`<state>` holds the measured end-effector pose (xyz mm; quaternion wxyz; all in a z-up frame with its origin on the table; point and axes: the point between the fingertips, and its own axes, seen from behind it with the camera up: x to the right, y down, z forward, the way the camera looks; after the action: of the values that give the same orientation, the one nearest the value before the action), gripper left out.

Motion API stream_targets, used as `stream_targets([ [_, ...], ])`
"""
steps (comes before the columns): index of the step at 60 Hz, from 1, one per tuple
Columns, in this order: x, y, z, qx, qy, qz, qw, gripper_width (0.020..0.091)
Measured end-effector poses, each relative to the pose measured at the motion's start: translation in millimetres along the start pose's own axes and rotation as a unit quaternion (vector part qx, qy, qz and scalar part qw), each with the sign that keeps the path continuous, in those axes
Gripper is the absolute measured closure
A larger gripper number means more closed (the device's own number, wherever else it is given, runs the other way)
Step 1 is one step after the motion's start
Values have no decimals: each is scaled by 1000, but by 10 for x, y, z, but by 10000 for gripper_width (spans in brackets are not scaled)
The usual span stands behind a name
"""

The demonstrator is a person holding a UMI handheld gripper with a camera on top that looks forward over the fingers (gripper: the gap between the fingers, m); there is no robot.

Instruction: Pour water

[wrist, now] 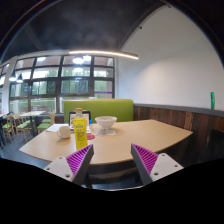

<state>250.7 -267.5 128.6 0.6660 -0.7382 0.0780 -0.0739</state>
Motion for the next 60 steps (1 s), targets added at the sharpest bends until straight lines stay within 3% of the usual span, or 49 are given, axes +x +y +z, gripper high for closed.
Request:
stream_targets([
  [11, -49, -19, -13, 7, -3, 6, 1000, 278],
  [22, -409, 98, 151, -11, -34, 11, 999, 275],
  [38, -1241, 304, 1062, -14, -89, 4, 996, 286],
  [54, -1581, 134, 2121, 11, -64, -7, 998, 287],
  [58, -1543, 133, 2280, 10, -44, -9, 999, 681],
  [60, -1506, 121, 2317, 17, -28, 1, 999, 672],
])
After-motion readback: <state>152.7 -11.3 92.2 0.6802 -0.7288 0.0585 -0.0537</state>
